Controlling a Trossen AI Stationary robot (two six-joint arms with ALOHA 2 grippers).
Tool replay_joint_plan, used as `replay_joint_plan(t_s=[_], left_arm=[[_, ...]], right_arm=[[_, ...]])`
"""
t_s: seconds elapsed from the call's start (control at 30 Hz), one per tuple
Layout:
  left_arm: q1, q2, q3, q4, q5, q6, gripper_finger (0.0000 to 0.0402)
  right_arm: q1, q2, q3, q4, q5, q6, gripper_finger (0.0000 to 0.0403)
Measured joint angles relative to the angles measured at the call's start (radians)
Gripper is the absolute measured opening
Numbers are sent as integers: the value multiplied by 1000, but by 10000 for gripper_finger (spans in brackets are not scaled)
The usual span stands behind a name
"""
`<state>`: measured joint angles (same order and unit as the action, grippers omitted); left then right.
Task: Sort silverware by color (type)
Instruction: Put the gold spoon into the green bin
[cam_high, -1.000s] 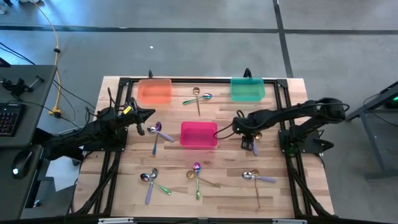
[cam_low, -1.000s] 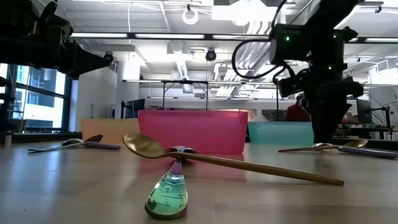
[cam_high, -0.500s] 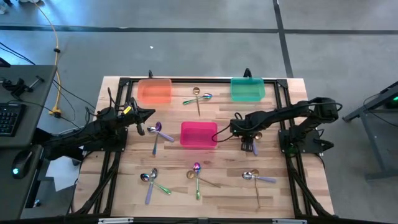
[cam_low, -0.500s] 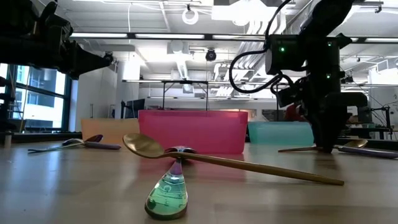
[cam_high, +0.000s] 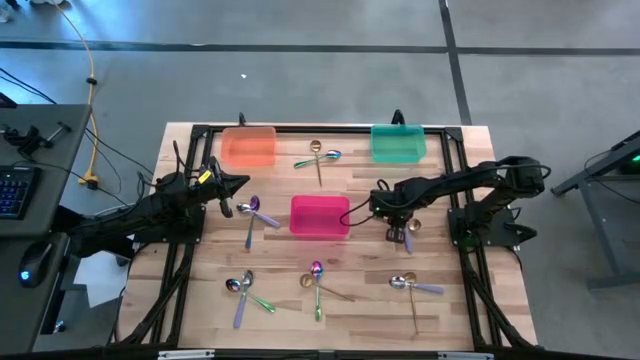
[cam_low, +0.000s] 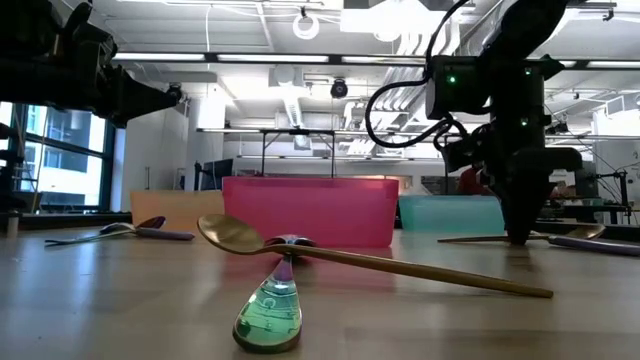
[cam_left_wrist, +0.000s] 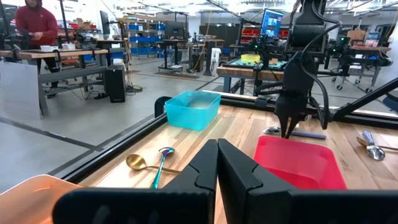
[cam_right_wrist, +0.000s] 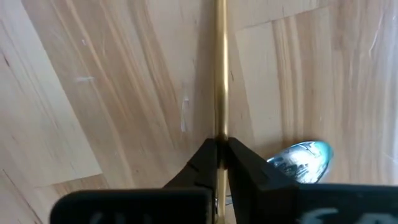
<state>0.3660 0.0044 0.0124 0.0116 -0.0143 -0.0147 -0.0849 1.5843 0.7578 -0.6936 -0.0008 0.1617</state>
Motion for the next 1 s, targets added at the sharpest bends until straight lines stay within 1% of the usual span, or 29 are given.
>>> replay_joint_plan(t_s=[0.17,0.3,0.43,0.67,0.73,0.83,0.9,1.0], left_arm=[[0,0,0,0,0,0,1],[0,0,0,0,0,0,1],[0,0,0,0,0,0,1],[0,0,0,0,0,0,1],[0,0,0,0,0,0,1],[0,0,0,0,0,0,1],[0,0,0,0,0,0,1],[0,0,0,0,0,0,1]], right_arm=[[0,3,45,-46,-5,45,2],[5,1,107,-36,-14,51,1],[6,1,176,-55,-47,82,1],[7,-1,345,-225,-54,142,0],[7,-1,396,-290,-27,144,0],[-17,-2,465,-378,41,114,0],[-50,-2,494,-424,100,97,0],[-127,-2,511,-443,172,45,0]])
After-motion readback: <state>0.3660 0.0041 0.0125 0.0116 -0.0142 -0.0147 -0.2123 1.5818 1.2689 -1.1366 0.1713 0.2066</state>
